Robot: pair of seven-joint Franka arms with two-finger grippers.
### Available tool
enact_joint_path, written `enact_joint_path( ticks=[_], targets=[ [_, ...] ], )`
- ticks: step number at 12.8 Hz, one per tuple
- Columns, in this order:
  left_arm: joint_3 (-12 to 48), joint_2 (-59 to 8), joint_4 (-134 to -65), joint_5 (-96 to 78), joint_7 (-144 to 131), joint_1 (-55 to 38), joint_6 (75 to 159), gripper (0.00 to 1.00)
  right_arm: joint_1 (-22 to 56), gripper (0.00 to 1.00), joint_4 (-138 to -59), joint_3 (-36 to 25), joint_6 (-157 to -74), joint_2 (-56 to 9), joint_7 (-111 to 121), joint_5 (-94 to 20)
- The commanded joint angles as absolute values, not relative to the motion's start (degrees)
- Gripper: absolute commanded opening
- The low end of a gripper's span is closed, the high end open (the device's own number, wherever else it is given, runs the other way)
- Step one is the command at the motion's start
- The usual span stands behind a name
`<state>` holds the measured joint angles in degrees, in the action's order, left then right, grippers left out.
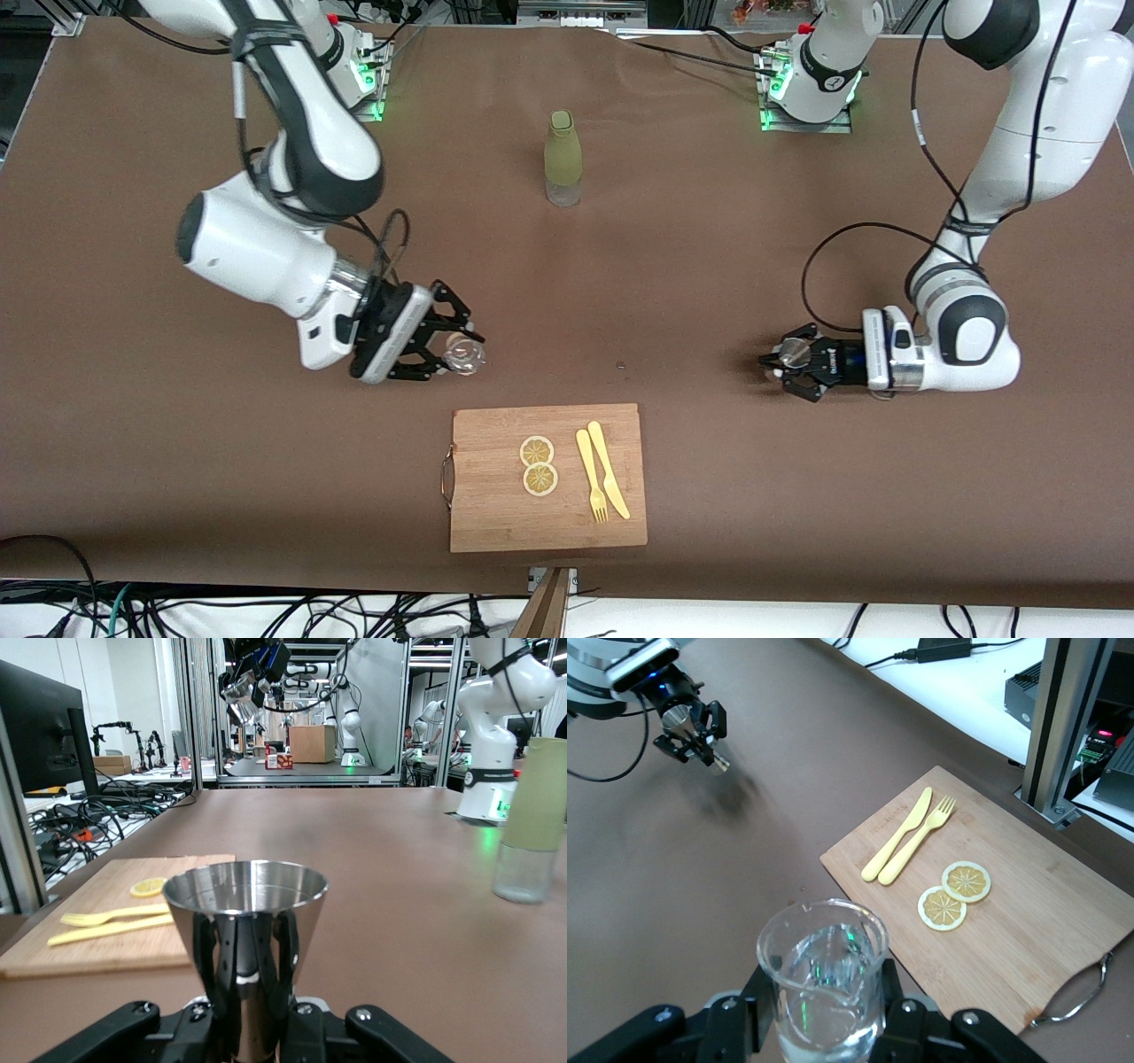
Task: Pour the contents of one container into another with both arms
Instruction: 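Carry the beaker back with the right gripper while the left gripper withdraws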
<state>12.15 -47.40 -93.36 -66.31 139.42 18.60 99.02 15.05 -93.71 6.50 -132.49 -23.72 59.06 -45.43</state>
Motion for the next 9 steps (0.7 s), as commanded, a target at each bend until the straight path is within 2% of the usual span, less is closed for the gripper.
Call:
enact_joint_path(
  ticks=[1,4,9],
  targets=[
    [12.66,-46.14,-94.22,-62.94,139.75,23.45,95.9,0.0,8.2,0.31,-101.57,9.14,-128.68,-17.42,67.82,-49.99],
    [12.48,-46.32,-93.78,-61.09,139.66,27.41,93.96,0.0,2.48,0.31,-105.99,9.58,-123.25,-15.21,77.31,-56.41],
    [5.37,-46.41,-93.52,-61.0,141.41,27.86,89.82,0.0,-7.28,0.31,-107.66,9.58,-109.53,-16.08,93.48,-58.01]
  ],
)
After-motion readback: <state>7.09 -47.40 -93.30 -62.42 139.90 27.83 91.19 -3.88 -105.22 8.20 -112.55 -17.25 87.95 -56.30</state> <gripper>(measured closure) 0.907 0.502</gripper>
